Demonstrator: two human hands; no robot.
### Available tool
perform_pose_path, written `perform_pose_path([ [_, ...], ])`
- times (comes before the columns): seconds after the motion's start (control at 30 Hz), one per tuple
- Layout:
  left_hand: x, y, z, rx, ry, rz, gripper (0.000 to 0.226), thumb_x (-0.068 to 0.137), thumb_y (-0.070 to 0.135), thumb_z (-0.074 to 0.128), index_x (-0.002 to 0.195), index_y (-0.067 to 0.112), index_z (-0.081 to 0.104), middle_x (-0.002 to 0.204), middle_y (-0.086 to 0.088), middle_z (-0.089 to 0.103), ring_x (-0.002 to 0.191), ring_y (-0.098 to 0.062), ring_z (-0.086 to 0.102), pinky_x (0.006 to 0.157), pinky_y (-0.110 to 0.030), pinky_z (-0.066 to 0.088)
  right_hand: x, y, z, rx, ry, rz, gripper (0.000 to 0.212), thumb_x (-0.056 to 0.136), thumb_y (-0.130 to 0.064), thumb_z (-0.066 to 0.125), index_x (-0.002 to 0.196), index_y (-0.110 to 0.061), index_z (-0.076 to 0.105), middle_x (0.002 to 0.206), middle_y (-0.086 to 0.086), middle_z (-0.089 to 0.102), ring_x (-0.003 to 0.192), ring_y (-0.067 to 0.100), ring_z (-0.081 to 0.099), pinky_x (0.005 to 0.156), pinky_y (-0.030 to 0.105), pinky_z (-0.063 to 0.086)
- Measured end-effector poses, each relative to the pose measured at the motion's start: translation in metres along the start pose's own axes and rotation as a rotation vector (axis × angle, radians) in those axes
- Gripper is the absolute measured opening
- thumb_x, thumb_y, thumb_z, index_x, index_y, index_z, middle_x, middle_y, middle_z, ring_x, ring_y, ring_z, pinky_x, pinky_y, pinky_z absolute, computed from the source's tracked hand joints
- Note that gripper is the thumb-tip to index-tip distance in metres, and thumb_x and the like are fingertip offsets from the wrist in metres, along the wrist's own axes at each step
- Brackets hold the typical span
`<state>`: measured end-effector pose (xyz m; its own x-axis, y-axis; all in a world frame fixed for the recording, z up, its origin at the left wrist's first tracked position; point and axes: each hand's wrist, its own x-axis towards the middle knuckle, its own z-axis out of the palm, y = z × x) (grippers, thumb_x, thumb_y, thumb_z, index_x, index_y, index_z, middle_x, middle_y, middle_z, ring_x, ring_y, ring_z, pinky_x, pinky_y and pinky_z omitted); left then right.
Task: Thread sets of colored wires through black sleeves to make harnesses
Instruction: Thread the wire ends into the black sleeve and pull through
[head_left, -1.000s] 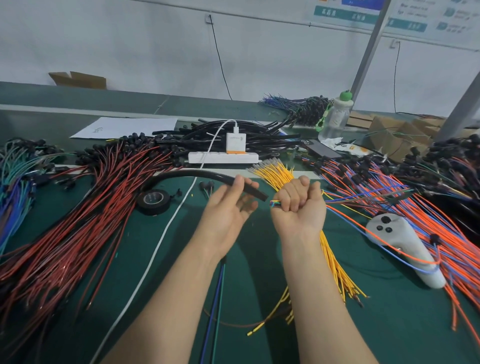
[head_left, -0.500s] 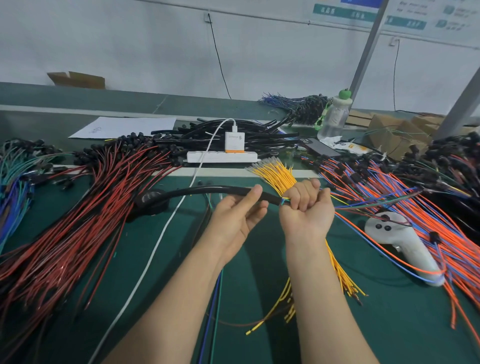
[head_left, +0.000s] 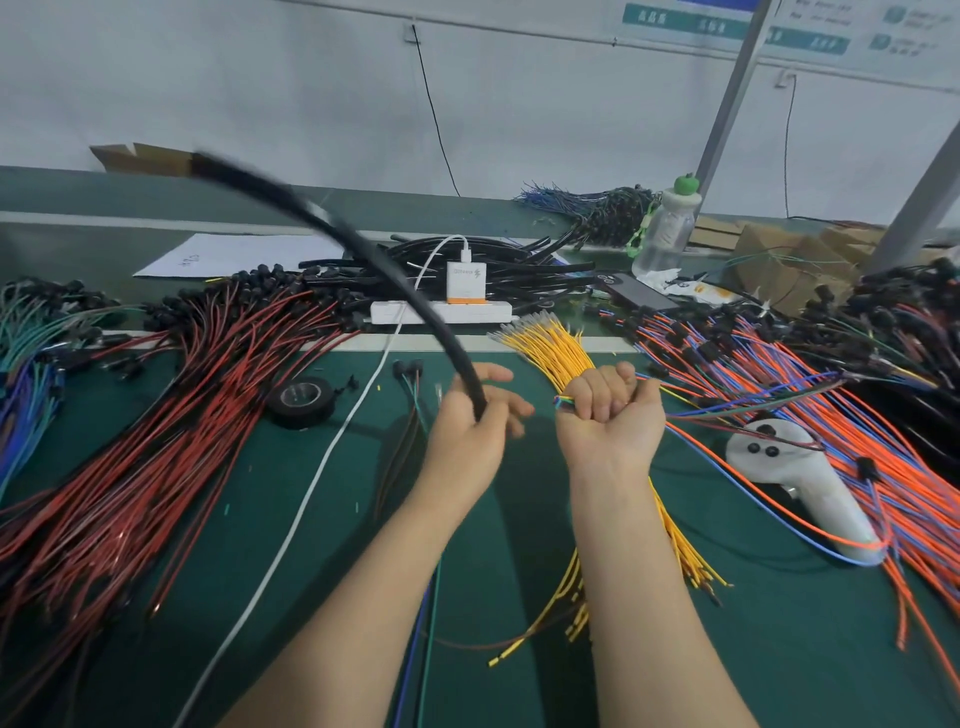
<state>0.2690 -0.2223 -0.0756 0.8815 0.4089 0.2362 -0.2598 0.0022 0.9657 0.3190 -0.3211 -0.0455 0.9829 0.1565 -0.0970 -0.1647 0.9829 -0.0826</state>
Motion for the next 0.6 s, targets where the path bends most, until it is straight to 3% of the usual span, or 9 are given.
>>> perform_pose_path([
  [0.07, -0.0046, -0.0025, 0.0057, 0.182, -0.045, 0.110, 0.033, 0.090, -0.001, 0.046, 0.089, 0.030, 0.056, 0.071, 0.009, 0.063, 0.051, -0.003, 0.048, 0.055, -0.015, 0.040, 0.0009, 0.0013, -0.0008, -0.034, 0.039, -0.016, 0.044, 0.105, -0.030, 0.028, 0.065, -0.014, 0.040, 0.039, -0.007, 0.021, 0.029, 0.008, 0.017, 0.031, 0.018, 0.012],
  [0.13, -0.0071, -0.0035, 0.0092, 0.302, -0.086, 0.197, 0.024, 0.091, 0.013, 0.057, 0.083, 0.035, 0.058, 0.077, 0.008, 0.065, 0.059, -0.002, 0.053, 0.058, -0.011, 0.040, 0.0014, 0.0022, -0.0013, -0.053, 0.071, -0.029, 0.042, 0.104, -0.028, 0.029, 0.065, -0.014, 0.040, 0.040, -0.007, 0.021, 0.029, 0.007, 0.017, 0.030, 0.018, 0.013],
  [0.27, -0.0064, -0.0016, 0.0072, 0.275, -0.093, 0.155, 0.020, 0.087, 0.016, 0.064, 0.082, 0.035, 0.061, 0.085, 0.008, 0.068, 0.078, -0.018, 0.062, 0.071, -0.026, 0.048, 0.0018, 0.0029, -0.0024, -0.104, 0.102, -0.050, 0.045, 0.104, -0.033, 0.030, 0.065, -0.014, 0.041, 0.040, -0.007, 0.022, 0.030, 0.008, 0.017, 0.030, 0.019, 0.014],
  [0.33, -0.0065, -0.0009, 0.0050, 0.260, -0.099, 0.158, 0.024, 0.087, 0.011, 0.062, 0.082, 0.034, 0.060, 0.082, 0.008, 0.067, 0.064, -0.013, 0.059, 0.062, -0.024, 0.049, 0.0025, 0.0037, -0.0034, -0.121, 0.107, -0.050, 0.045, 0.104, -0.034, 0.029, 0.065, -0.014, 0.041, 0.040, -0.007, 0.022, 0.030, 0.008, 0.017, 0.030, 0.019, 0.014],
  [0.43, -0.0088, -0.0003, 0.0044, 0.276, -0.160, 0.187, 0.023, 0.082, 0.009, 0.065, 0.085, 0.031, 0.060, 0.065, 0.017, 0.058, 0.040, -0.004, 0.036, 0.046, -0.009, 0.029, 0.0041, 0.0041, -0.0040, -0.132, 0.108, -0.050, 0.045, 0.104, -0.034, 0.029, 0.065, -0.014, 0.040, 0.039, -0.007, 0.021, 0.029, 0.008, 0.017, 0.031, 0.018, 0.013],
  [0.5, -0.0093, -0.0005, 0.0050, 0.314, -0.175, 0.216, 0.020, 0.081, 0.010, 0.068, 0.086, 0.028, 0.060, 0.060, 0.021, 0.054, 0.038, -0.005, 0.031, 0.044, -0.009, 0.026, 0.0050, 0.0035, -0.0042, -0.147, 0.120, -0.055, 0.045, 0.104, -0.034, 0.029, 0.065, -0.013, 0.039, 0.038, -0.007, 0.021, 0.028, 0.007, 0.017, 0.030, 0.017, 0.013],
  [0.6, -0.0071, 0.0014, 0.0022, 0.415, -0.162, 0.290, 0.009, 0.082, 0.008, 0.068, 0.089, 0.012, 0.065, 0.058, 0.016, 0.050, 0.046, 0.005, 0.042, 0.051, -0.006, 0.032, 0.0047, 0.0043, -0.0051, -0.160, 0.140, -0.017, 0.047, 0.104, -0.036, 0.029, 0.063, -0.014, 0.037, 0.039, -0.007, 0.021, 0.028, 0.008, 0.017, 0.030, 0.017, 0.012],
])
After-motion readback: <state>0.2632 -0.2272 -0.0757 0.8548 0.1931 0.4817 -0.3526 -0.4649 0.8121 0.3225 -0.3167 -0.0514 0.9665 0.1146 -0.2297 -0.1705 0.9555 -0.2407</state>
